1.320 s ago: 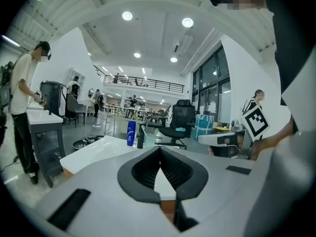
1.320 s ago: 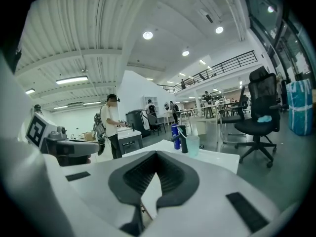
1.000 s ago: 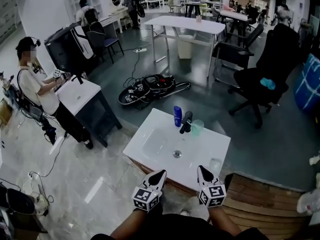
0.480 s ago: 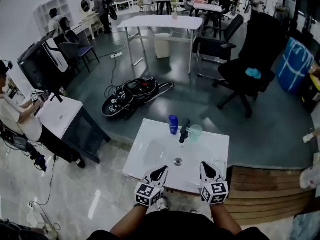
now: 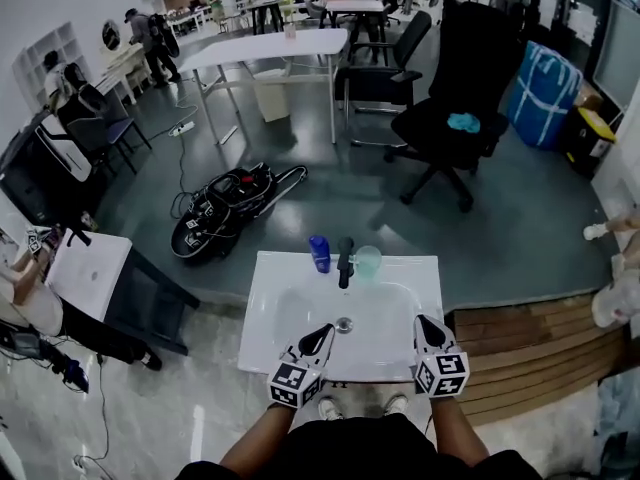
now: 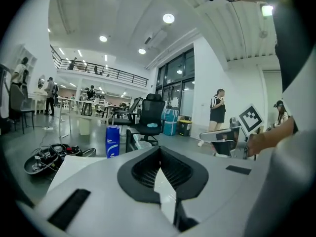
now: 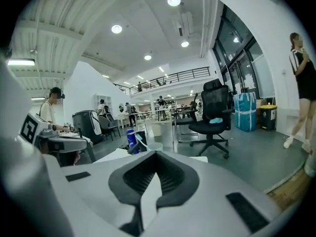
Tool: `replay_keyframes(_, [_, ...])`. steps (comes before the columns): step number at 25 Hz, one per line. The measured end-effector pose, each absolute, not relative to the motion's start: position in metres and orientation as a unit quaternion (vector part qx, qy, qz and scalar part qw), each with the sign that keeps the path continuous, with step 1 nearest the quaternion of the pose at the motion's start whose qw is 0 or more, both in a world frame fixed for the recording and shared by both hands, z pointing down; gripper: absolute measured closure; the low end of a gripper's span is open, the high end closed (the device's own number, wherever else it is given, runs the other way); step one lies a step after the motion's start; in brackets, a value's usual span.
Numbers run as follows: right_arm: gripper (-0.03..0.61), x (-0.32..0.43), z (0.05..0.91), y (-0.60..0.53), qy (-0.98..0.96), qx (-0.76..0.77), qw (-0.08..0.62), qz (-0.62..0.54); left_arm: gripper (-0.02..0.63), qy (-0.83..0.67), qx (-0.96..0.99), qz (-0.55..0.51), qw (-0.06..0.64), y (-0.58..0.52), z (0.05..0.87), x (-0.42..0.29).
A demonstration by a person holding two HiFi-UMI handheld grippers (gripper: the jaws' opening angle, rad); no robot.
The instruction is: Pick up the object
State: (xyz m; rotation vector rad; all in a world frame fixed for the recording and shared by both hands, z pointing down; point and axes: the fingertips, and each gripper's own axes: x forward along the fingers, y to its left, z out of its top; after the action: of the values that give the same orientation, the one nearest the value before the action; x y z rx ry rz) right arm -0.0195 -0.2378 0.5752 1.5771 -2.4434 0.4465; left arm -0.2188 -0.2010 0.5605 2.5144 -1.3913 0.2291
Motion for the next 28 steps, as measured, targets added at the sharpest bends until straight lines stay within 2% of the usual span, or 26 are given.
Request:
replay_keyframes(7, [0.560, 0.011, 0.595, -0.226, -0.812, 0.543, 0.130, 0.170, 0.600, -0.455, 0.875, 0.096, 0.136, -0.203, 0.574, -0.187])
replay_keyframes(28, [0.560, 0.079, 0.674, -0.220, -0.759, 0.572, 0.205, 0.233, 0.600, -0.451, 0.868, 0.120, 0.172, -0.204, 0.611, -0.150])
